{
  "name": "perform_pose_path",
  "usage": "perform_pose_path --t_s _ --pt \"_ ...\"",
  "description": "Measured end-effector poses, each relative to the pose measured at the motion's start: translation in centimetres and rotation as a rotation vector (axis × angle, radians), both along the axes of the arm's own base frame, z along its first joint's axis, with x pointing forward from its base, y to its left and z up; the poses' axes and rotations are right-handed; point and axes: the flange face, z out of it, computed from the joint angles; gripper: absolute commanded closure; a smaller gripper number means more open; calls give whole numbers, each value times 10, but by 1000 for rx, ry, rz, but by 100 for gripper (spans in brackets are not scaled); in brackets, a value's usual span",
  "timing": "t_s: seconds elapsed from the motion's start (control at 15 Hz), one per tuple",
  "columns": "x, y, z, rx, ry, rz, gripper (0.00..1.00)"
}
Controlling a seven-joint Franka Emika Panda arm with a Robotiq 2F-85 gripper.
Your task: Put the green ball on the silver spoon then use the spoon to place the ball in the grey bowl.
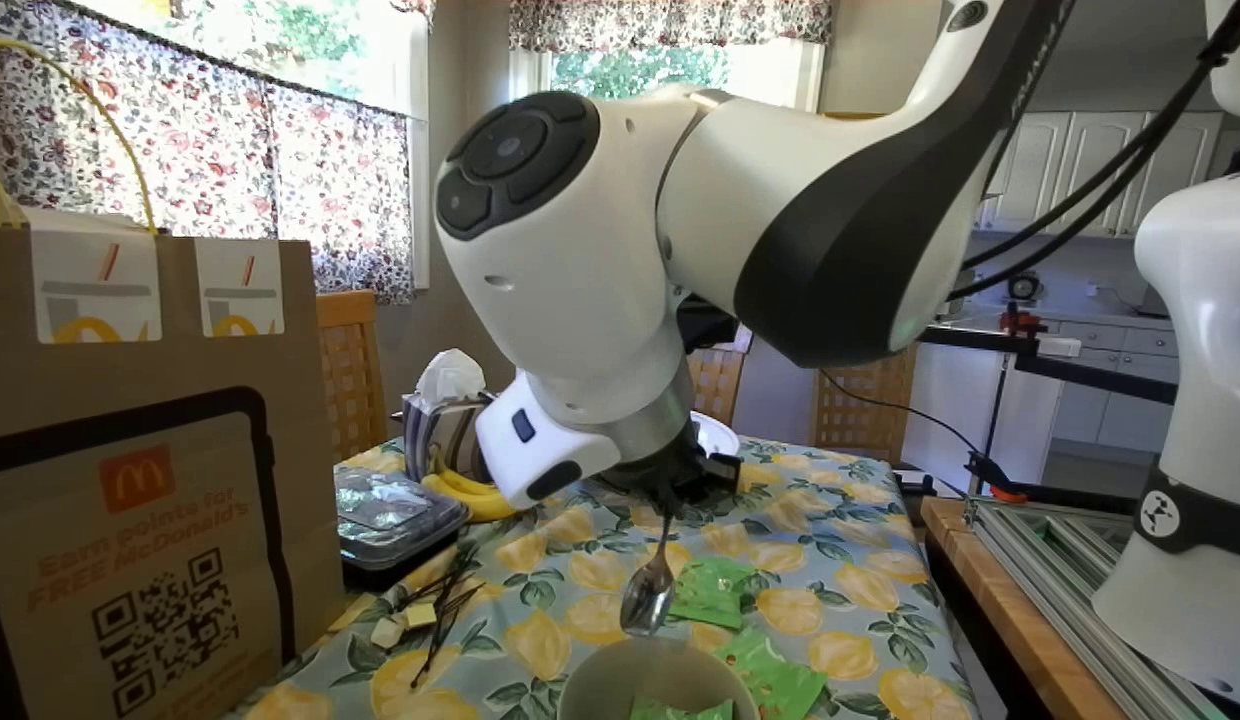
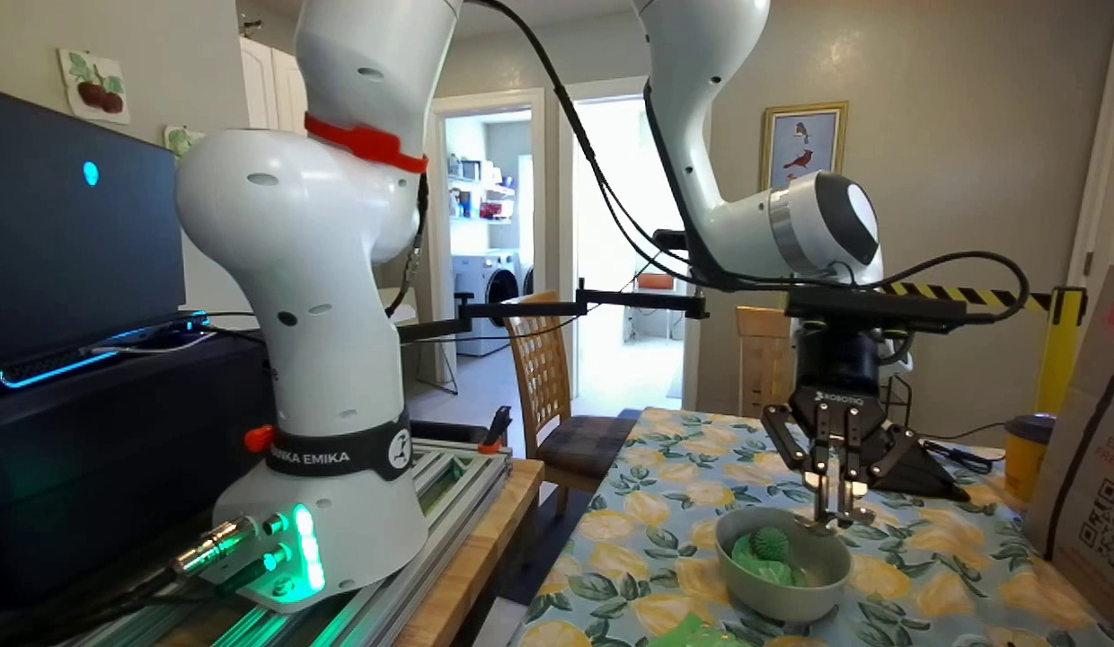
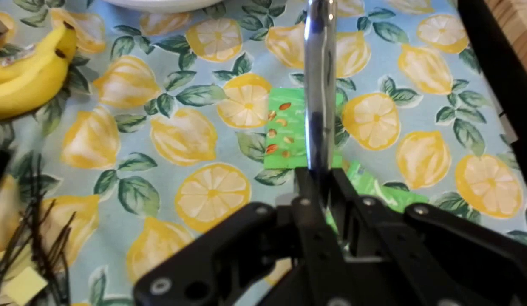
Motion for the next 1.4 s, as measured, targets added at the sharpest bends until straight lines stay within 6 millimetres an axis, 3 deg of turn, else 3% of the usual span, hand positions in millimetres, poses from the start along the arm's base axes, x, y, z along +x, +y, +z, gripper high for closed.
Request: perform_pose_path --t_s 0.33,0.87,1.07,1.4 --pt "26 -48 4 125 -190 -155 96" --pt "41 -135 -7 380 -353 -503 96" --pt "43 -150 -15 436 -377 -588 96" --pt "42 -159 -32 478 -376 -661 96"
